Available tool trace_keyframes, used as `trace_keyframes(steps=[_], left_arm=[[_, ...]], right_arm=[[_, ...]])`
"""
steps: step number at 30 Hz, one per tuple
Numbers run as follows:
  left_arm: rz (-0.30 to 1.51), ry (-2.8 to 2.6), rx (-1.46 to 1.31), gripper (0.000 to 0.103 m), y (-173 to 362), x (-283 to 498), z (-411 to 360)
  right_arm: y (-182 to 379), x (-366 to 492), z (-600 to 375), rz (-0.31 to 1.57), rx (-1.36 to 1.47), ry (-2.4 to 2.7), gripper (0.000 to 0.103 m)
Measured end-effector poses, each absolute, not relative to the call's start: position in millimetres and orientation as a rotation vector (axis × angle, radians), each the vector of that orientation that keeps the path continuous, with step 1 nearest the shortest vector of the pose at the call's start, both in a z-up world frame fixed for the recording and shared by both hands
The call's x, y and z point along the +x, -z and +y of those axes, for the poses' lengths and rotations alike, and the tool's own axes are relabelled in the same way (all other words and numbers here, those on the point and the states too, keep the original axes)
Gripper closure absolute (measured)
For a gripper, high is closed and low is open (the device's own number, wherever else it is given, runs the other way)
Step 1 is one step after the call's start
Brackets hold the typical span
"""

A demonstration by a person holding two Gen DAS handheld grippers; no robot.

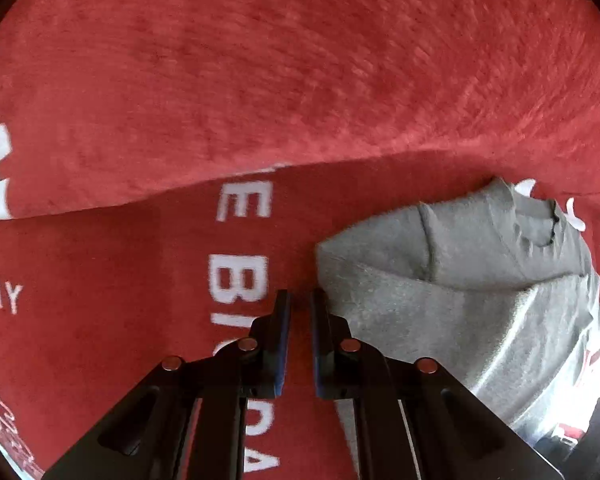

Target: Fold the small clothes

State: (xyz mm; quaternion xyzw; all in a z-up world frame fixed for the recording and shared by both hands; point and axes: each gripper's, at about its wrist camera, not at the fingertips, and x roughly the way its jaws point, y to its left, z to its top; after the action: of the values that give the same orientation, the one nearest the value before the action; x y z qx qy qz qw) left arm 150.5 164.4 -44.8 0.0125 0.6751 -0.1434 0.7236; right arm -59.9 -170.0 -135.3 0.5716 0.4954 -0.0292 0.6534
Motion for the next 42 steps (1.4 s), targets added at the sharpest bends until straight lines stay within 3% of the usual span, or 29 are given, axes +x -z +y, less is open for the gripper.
trace_keyframes(steps=[6,17,27,28,29,30,38,42], left_arm=[[1.473,0.376,-0.013,0.093,30.1,158.3,191.4],[1.470,0.472,-0.123,0.093,16.8,157.6,223.6],[1.542,0.498,-0.159,0.093,38.3,160.0,186.5],[1.534,0.492,-0.146,0.093,37.0,160.2,186.0],[1.511,0.481,-0.121,0.093,32.8,160.0,189.3],[1.492,0.471,-0.101,0.093,30.8,159.9,191.1],[1.386,0.341,0.046,0.093,7.2,151.7,224.4],[1.287,0.343,0.135,0.093,-15.6,132.8,216.9]], right_arm=[[174.3,-22.1,-71.3,1.142,1.397,-0.021,0.047],[172.2,-12.8,-52.0,1.110,1.398,-0.080,0.061],[179.7,-2.4,-41.4,1.129,1.376,-0.074,0.061],[180.9,-1.9,-43.4,1.130,1.386,-0.068,0.070],[179.8,2.8,-42.1,1.134,1.396,-0.060,0.095],[181.0,7.3,-41.3,1.137,1.410,-0.061,0.097],[195.0,31.3,-14.0,1.252,1.308,-0.112,0.096],[176.0,21.9,-23.3,1.254,1.248,-0.151,0.092]])
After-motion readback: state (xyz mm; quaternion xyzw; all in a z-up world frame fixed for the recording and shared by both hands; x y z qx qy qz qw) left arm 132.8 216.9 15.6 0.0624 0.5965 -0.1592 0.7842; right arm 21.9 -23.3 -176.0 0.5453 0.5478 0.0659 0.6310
